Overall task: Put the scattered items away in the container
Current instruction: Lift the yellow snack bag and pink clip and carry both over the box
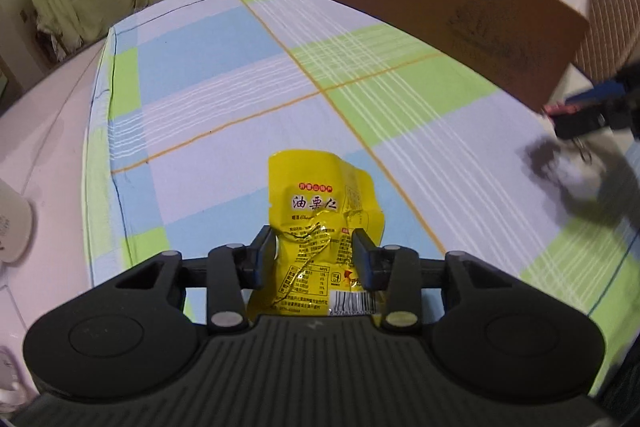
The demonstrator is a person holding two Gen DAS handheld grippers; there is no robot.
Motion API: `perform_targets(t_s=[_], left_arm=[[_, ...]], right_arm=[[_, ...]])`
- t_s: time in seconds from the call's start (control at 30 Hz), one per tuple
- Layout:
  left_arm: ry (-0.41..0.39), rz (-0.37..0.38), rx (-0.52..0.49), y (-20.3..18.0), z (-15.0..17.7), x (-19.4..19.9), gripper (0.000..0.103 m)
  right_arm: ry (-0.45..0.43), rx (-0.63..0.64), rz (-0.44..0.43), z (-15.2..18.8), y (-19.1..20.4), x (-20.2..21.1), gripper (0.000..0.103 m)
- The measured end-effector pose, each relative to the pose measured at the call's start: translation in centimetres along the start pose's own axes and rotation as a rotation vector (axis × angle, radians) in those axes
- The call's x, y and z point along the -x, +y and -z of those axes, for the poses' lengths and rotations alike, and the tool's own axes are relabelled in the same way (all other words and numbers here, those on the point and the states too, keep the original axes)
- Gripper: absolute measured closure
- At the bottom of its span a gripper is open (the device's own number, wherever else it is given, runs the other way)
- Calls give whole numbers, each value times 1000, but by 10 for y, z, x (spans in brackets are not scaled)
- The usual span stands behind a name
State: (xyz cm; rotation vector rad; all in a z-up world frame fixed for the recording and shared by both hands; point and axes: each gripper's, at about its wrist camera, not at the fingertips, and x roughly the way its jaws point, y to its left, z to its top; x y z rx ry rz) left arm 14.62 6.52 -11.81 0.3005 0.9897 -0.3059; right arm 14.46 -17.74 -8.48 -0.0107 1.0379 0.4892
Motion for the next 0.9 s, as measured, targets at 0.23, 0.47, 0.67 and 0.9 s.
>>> perform_targets(t_s=[0.23, 0.47, 0.67, 0.9], left_arm=[[-66, 26, -75, -17, -21, 26, 67], [-60, 10, -75, -15, -48, 34, 67], [-65, -5, -80, -18, -66, 40, 67], [-113, -14, -114, -27, -88, 51, 67]], right_arm=[[-7, -2, 2, -3, -2, 0, 61], [-20, 9, -5, -4, -6, 11, 61], [-34, 15, -27, -5, -13, 28, 61], [-99, 6, -50, -17, -35, 66, 61]])
